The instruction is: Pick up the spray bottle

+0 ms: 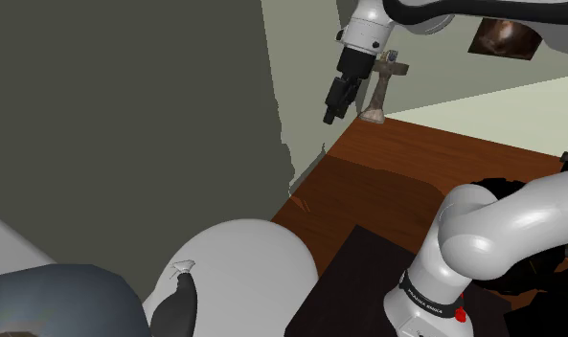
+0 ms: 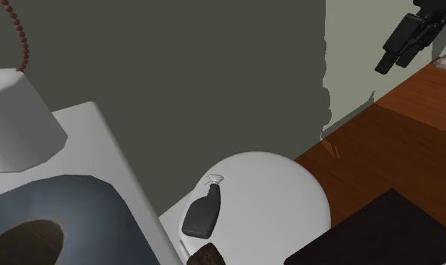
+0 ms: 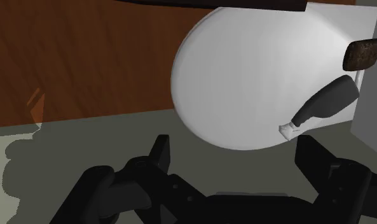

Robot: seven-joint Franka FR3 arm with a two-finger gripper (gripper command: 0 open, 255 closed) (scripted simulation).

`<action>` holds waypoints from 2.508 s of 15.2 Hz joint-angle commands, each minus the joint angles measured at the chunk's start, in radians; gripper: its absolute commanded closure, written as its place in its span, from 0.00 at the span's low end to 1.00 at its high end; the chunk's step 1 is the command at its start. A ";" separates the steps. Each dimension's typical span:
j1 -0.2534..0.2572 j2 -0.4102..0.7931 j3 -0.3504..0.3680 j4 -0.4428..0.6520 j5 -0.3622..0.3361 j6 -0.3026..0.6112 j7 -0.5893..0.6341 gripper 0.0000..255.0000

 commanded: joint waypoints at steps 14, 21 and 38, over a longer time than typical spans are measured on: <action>0.012 0.223 0.305 -0.089 0.055 0.239 0.437 0.00; 0.000 0.457 0.452 -0.027 0.014 0.352 0.694 0.00; 0.138 1.211 0.509 0.424 -0.319 0.399 1.322 0.00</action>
